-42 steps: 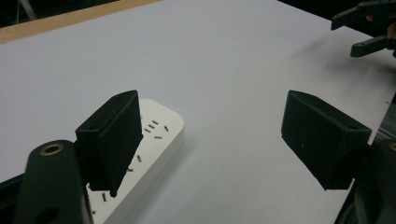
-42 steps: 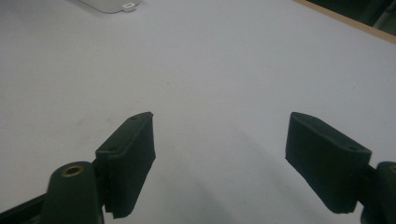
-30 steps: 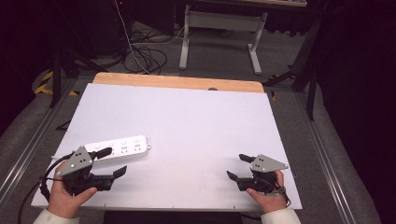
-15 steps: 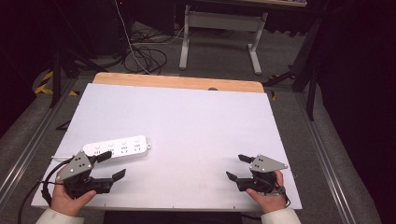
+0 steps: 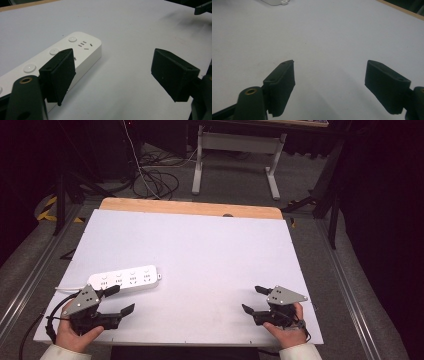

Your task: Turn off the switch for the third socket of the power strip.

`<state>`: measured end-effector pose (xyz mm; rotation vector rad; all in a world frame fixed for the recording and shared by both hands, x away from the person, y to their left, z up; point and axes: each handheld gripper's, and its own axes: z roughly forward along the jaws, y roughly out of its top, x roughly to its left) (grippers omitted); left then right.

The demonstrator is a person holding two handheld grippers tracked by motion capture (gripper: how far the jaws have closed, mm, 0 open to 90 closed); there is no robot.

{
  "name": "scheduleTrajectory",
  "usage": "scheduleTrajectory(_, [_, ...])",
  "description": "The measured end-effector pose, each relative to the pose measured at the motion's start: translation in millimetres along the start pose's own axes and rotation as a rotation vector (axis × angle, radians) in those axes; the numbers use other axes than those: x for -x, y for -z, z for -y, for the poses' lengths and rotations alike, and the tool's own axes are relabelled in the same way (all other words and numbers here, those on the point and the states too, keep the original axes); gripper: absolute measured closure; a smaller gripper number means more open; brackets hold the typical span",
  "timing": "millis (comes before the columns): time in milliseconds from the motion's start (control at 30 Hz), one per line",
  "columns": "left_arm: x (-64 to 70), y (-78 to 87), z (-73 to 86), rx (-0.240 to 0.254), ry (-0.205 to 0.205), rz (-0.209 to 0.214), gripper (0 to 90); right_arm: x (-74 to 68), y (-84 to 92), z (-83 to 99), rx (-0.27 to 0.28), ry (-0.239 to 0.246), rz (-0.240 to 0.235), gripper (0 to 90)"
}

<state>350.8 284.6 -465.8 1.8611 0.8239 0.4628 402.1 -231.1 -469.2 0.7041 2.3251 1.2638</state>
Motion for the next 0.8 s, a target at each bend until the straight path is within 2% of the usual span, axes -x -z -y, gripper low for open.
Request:
scheduleTrajectory(67, [0.2,-1.2,-0.5,-0.006,-0.015,-0.008,20.3,0.0,-0.3,0.0,0.001,-0.001,-0.003,24.4])
scheduleTrajectory(233, [1.0,-2.2,-1.2,-0.006,-0.018,-0.003,20.3,-0.6,-1.9,-0.5,-0.005,0.002,-0.002,24.4])
scheduleTrajectory(467, [1.1,-1.9,-0.8,0.002,0.005,-0.015,20.3,-0.2,-1.0,-0.3,0.002,0.006,-0.003,24.4])
scheduleTrajectory(800, [1.3,-1.4,-1.1,0.005,-0.001,-0.021,19.9,-0.1,-1.5,-0.3,0.0,0.004,-0.004,24.4])
